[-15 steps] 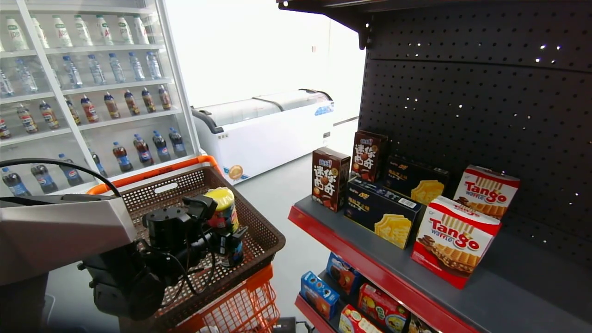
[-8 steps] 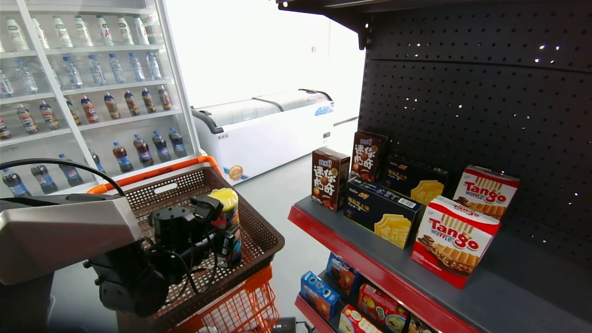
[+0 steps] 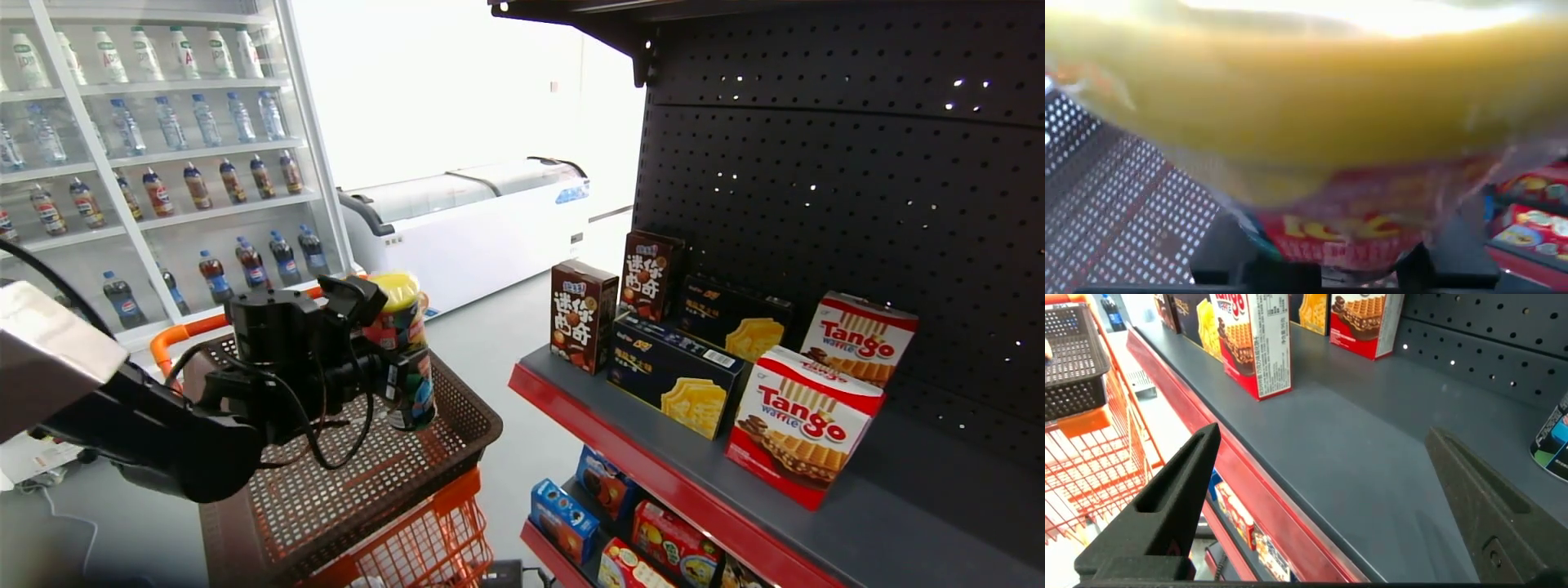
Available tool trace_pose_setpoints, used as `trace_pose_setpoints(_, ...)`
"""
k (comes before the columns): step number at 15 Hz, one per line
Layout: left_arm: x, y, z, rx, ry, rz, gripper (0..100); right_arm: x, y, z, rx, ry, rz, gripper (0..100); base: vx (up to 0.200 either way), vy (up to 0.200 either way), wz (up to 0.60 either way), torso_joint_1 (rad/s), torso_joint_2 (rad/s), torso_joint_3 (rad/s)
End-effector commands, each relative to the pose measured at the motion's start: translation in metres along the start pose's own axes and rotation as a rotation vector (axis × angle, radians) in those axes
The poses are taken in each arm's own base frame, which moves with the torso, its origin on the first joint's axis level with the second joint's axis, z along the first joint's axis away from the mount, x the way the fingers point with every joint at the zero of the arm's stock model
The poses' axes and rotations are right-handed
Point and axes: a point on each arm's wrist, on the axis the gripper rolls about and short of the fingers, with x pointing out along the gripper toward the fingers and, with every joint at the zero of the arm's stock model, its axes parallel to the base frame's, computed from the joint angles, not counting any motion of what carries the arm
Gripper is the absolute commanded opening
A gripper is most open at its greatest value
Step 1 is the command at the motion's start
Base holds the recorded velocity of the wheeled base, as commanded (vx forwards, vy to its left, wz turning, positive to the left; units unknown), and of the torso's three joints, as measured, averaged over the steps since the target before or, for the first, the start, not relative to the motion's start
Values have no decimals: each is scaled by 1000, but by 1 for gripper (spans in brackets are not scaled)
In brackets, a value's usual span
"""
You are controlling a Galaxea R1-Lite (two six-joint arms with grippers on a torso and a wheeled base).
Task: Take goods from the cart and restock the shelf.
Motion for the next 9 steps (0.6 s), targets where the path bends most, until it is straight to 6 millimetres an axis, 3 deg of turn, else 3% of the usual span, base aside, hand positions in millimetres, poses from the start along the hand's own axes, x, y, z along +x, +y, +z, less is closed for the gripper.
trace_pose_setpoints(1,-32,-16,52,10,-131,-67,0,0,0,0,-1,1,0,100,0,0,0,0,0,0)
trace_pose_setpoints(4,-73,-34,75,6,-101,-207,0,0,0,0,-1,1,0,100,0,0,0,0,0,0)
trace_pose_setpoints(6,-101,-35,81,-4,-59,-270,0,0,0,0,-1,1,2,100,0,0,0,0,0,0)
trace_pose_setpoints(9,-128,-37,84,-23,-53,-324,0,0,0,0,-1,1,0,100,0,0,0,0,0,0)
